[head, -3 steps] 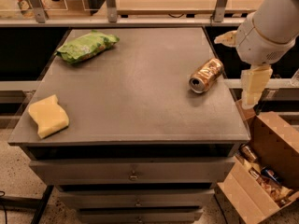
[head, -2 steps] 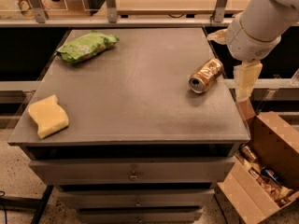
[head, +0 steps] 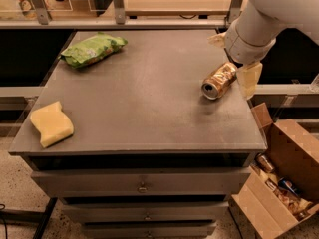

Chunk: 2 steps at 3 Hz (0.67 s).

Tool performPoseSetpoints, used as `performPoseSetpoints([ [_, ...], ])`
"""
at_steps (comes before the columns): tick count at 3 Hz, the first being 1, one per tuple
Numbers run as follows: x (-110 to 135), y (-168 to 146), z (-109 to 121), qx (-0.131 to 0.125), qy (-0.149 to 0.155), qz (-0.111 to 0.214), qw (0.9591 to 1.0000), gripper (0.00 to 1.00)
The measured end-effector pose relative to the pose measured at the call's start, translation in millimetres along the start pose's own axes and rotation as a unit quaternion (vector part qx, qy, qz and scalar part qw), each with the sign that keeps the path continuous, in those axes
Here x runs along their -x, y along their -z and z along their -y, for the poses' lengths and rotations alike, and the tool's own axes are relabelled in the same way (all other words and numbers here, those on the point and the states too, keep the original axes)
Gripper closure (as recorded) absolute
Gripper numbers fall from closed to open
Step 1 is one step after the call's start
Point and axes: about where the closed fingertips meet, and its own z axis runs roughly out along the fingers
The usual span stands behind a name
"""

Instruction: Move orange can near sponge

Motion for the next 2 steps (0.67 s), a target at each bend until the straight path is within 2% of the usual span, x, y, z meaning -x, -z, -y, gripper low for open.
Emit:
performPoseSetpoints([
  [2,-3,-37,11,0.030,0.021,0.029,0.9989,0.00],
])
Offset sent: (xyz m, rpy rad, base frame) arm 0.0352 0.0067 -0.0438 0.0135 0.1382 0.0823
